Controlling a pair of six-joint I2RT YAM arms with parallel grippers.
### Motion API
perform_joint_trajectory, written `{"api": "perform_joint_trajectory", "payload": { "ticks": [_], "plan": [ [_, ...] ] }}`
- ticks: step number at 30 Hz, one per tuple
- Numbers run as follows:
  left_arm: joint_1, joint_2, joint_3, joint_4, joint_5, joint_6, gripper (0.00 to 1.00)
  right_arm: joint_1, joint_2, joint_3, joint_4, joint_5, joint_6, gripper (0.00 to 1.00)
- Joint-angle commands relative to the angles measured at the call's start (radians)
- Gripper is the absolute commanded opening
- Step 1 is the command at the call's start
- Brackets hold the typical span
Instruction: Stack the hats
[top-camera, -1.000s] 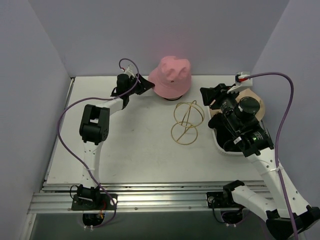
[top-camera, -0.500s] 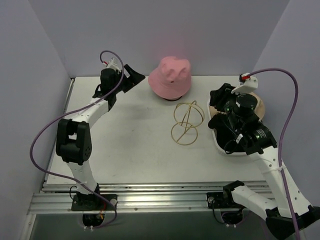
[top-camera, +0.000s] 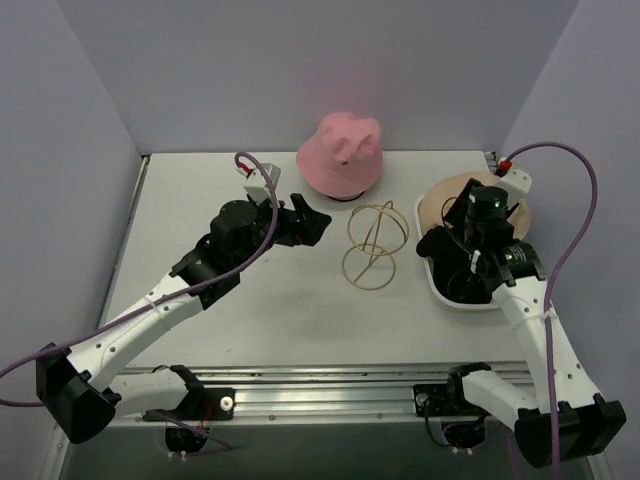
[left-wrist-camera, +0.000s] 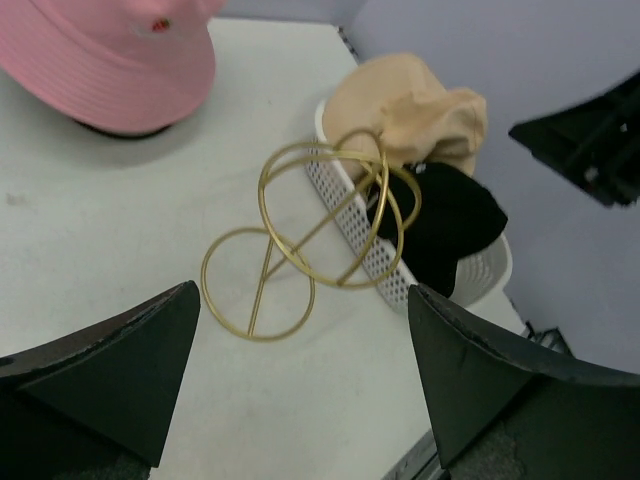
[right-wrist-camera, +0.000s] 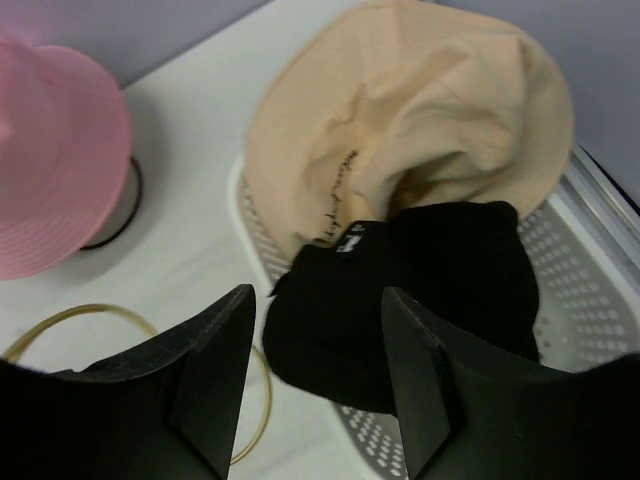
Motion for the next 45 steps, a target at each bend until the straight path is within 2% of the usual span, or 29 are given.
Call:
{"api": "perform_joint_trajectory", "payload": {
  "ticks": [1, 2, 4, 6, 9, 15, 21, 27, 30, 34, 35, 38, 45],
  "plan": [
    [-0.053, -0.104, -0.14, -0.011, -0.033, 0.071, 0.94, -0.112, 0.038, -0.057, -0.027, -0.055, -0.028, 0.5],
    [-0.06, -0.121, -0.213, 0.025, -0.019, 0.086, 0.94, -0.171, 0.04, -0.073, -0.021, -0.089, -0.036, 0.51],
    [-0.073, -0.155, -0.277, 0.075, -0.025, 0.131, 0.94, -0.198, 0.032, -0.122, 0.013, -0.166, -0.045, 0.54],
    [-0.082, -0.166, -0.365, 0.134, -0.079, 0.16, 0.94, -0.257, 0.029, -0.139, 0.027, -0.197, -0.05, 0.56],
    [-0.082, -0.171, -0.43, 0.175, -0.099, 0.197, 0.94, -0.273, 0.043, -0.16, 0.042, -0.229, -0.052, 0.57],
    [-0.091, -0.209, -0.47, 0.224, -0.093, 0.225, 0.94, -0.274, 0.08, -0.197, 0.064, -0.254, -0.044, 0.57],
    [-0.091, -0.171, -0.455, 0.214, -0.088, 0.223, 0.94, -0.274, 0.09, -0.215, 0.09, -0.254, -0.076, 0.54],
    [-0.091, -0.201, -0.467, 0.209, -0.12, 0.229, 0.94, -0.274, 0.118, -0.22, 0.089, -0.244, -0.084, 0.43],
    [-0.091, -0.221, -0.478, 0.209, -0.143, 0.229, 0.94, -0.274, 0.103, -0.212, 0.081, -0.229, -0.085, 0.3],
    [-0.091, -0.226, -0.482, 0.215, -0.149, 0.231, 0.94, -0.274, 0.077, -0.173, 0.047, -0.208, -0.094, 0.07],
    [-0.091, -0.224, -0.484, 0.217, -0.151, 0.231, 0.94, -0.273, 0.072, -0.142, 0.038, -0.205, -0.096, 0.04],
    [-0.091, -0.22, -0.486, 0.218, -0.156, 0.231, 0.94, -0.273, 0.061, -0.062, 0.007, -0.195, -0.096, 0.01],
    [-0.091, -0.221, -0.486, 0.214, -0.174, 0.229, 0.94, -0.261, 0.06, 0.119, -0.086, -0.206, -0.081, 0.01]
  ]
}}
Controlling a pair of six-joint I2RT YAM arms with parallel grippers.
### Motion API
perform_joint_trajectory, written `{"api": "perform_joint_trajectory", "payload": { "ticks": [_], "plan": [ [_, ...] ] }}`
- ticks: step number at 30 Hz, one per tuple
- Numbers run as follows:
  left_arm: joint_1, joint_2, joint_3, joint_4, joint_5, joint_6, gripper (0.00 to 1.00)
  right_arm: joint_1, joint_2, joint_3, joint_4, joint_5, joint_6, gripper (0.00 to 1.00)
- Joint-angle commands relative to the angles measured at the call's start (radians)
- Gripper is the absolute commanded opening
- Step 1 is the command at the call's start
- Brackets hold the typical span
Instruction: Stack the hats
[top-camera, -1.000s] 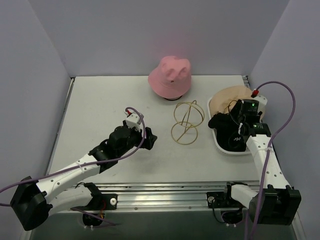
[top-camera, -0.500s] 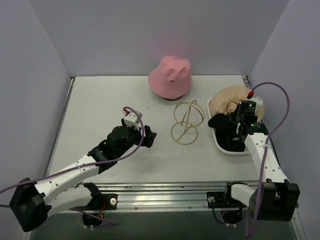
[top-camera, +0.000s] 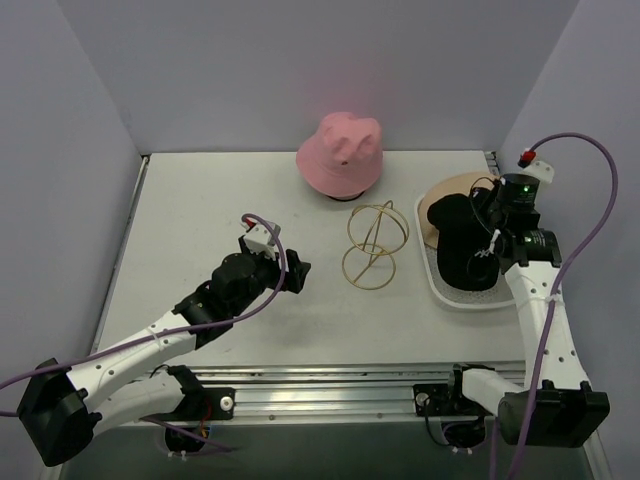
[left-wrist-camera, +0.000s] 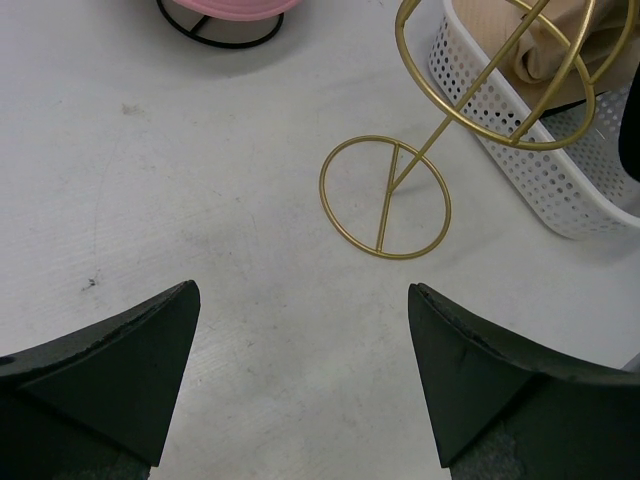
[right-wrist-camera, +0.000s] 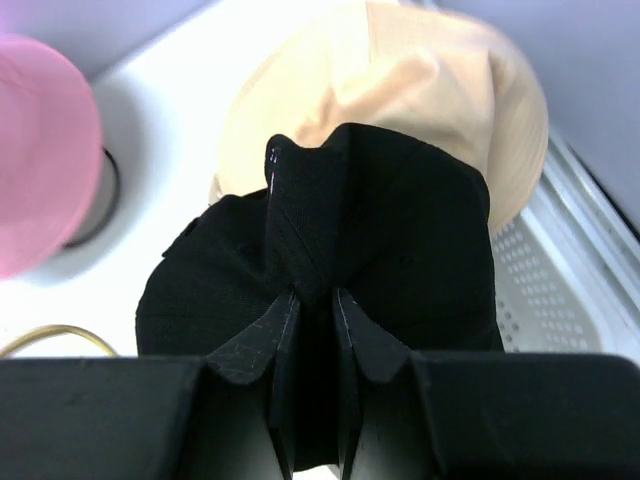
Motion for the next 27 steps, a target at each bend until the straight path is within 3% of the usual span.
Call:
{"api": "perform_joint_trajectory", "payload": {
  "ticks": [1, 8, 11, 16, 27],
  "plan": [
    [-0.005, -0.011, -0.005, 0.05, -0.023, 0.017, 0.94, 0.011, -0.041, 0.101, -0.052, 0.023, 0.006, 0.01],
    [-0.005, -0.009, -0.005, 0.049, -0.028, 0.019, 0.94, 0.068, -0.081, 0.182, -0.058, 0.015, 0.02, 0.01],
    [-0.005, -0.012, -0.005, 0.049, -0.031, 0.019, 0.94, 0.167, -0.074, 0.207, -0.011, 0.046, 0.009, 0.02],
    [-0.005, -0.009, -0.005, 0.049, -0.032, 0.02, 0.94, 0.258, 0.015, 0.334, -0.098, 0.047, -0.012, 0.03],
    [-0.005, -0.008, -0.003, 0.052, -0.031, 0.022, 0.94, 0.338, 0.024, 0.262, 0.033, -0.129, -0.005, 0.07]
  ]
}}
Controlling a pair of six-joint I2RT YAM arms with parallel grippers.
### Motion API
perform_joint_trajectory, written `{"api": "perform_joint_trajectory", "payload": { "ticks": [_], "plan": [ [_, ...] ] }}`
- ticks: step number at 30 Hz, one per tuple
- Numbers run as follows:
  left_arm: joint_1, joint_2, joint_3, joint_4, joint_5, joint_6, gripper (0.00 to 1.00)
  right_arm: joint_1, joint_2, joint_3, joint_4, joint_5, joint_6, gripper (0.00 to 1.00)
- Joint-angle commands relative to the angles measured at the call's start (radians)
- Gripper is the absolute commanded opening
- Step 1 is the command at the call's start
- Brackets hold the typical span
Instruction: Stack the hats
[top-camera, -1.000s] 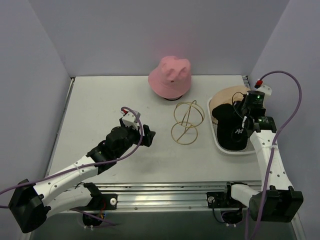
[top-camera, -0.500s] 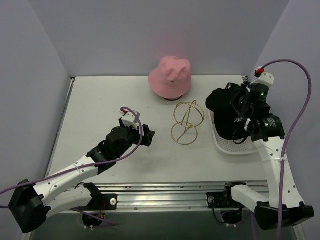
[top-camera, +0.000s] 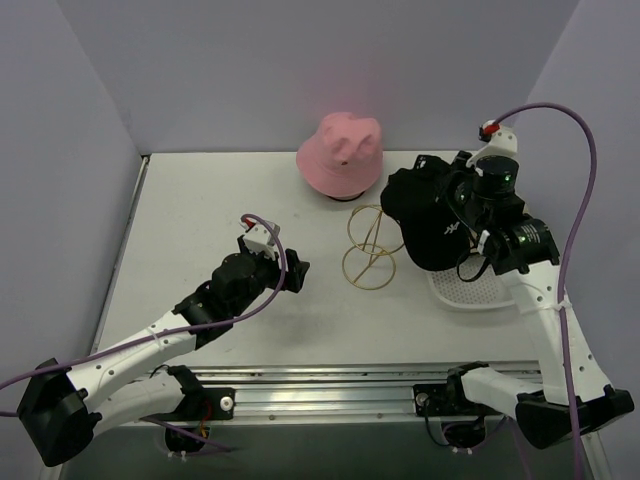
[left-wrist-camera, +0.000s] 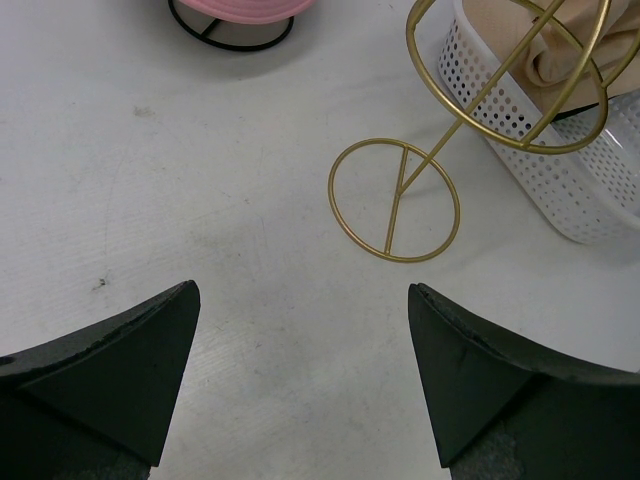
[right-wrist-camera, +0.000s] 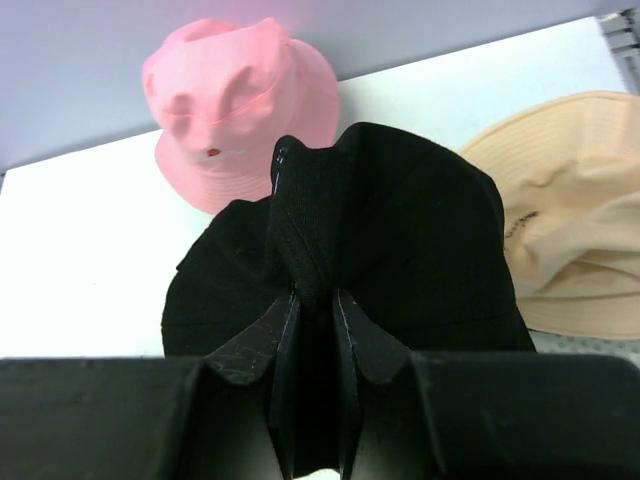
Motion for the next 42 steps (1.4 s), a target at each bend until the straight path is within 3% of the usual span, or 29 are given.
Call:
{"api": "perform_joint_trajectory", "payload": {
  "ticks": [1, 13, 22, 29, 37, 42],
  "plan": [
    [-0.005, -0.008, -0.003, 0.051, -0.008, 0.014, 0.94, 0.032, 0.021, -0.023, 0.093, -0.084, -0.011, 0.07],
    [-0.005, -0.001, 0.0, 0.05, -0.003, 0.014, 0.94, 0.234, 0.132, -0.077, 0.15, 0.045, -0.023, 0.13],
    [-0.003, -0.003, -0.001, 0.059, 0.003, 0.01, 0.94, 0.348, 0.215, -0.04, 0.111, 0.215, -0.012, 0.29],
    [-0.003, 0.002, 0.048, 0.037, 0.067, -0.044, 0.94, 0.36, 0.189, -0.058, 0.127, 0.266, -0.006, 0.36],
    [-0.001, 0.103, 0.198, -0.007, 0.104, -0.09, 0.94, 0.342, 0.21, -0.029, 0.113, 0.347, -0.043, 0.35],
    [0.018, 0.207, 0.276, -0.004, 0.133, -0.096, 0.94, 0.218, 0.261, 0.003, 0.119, 0.22, -0.039, 0.35]
  ]
}}
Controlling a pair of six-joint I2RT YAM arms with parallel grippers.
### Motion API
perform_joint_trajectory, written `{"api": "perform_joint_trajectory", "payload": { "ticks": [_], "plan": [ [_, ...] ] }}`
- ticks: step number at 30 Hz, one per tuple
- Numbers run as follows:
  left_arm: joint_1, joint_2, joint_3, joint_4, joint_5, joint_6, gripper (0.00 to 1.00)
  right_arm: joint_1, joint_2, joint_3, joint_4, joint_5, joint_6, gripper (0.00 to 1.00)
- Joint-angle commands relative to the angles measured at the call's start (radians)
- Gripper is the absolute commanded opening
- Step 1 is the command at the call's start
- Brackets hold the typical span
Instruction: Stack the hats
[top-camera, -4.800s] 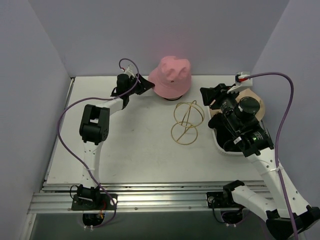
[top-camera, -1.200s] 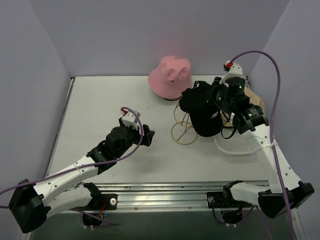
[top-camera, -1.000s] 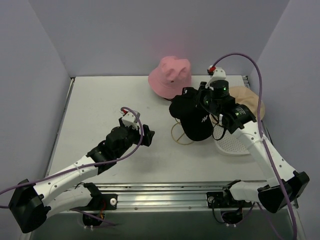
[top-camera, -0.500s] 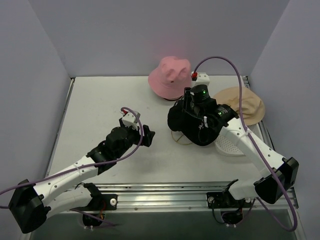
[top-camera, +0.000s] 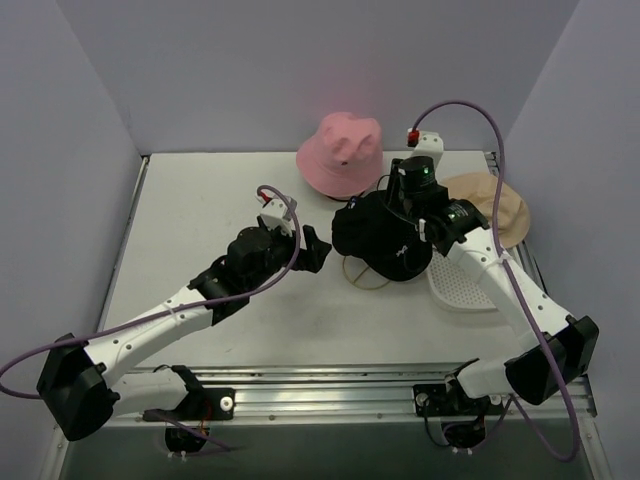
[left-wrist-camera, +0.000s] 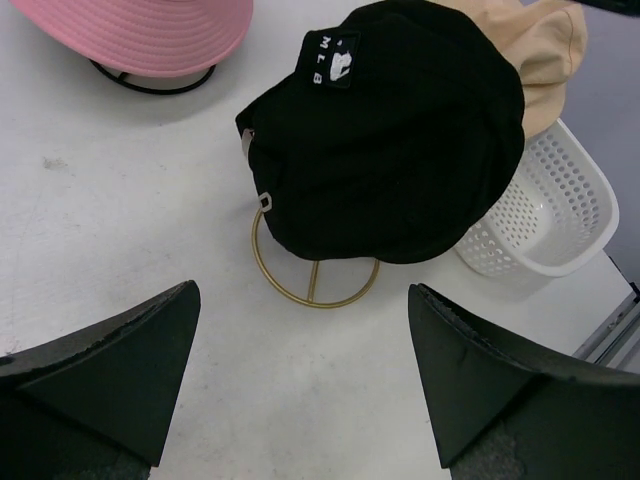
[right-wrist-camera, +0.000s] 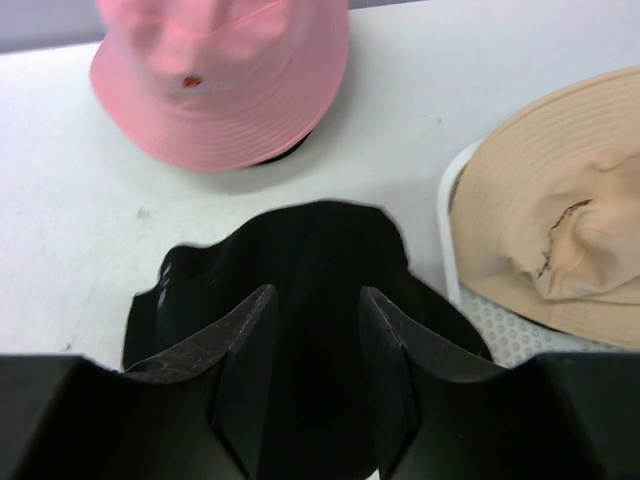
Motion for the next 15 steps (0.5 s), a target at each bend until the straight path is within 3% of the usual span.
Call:
{"api": "perform_joint_trajectory", "payload": {
  "ticks": [1, 5, 8, 15],
  "plan": [
    [0.023, 0.066, 0.097, 0.009, 0.052, -0.022, 0.94, -0.077, 0.038, 0.053, 0.016, -0.04, -0.013, 0.35],
    [0.088, 0.177, 0.131, 0.046, 0.157, -0.077, 0.95, -0.097, 0.088, 0.048, 0.039, -0.063, -0.02, 0.34],
    [0.155, 0.23, 0.134, 0.121, 0.32, -0.117, 0.98, -0.104, 0.114, 0.039, 0.052, -0.066, -0.016, 0.33],
    [0.18, 0.311, 0.215, 0.123, 0.339, -0.098, 0.97, -0.112, 0.136, -0.042, 0.08, -0.049, 0.018, 0.32]
  ]
}}
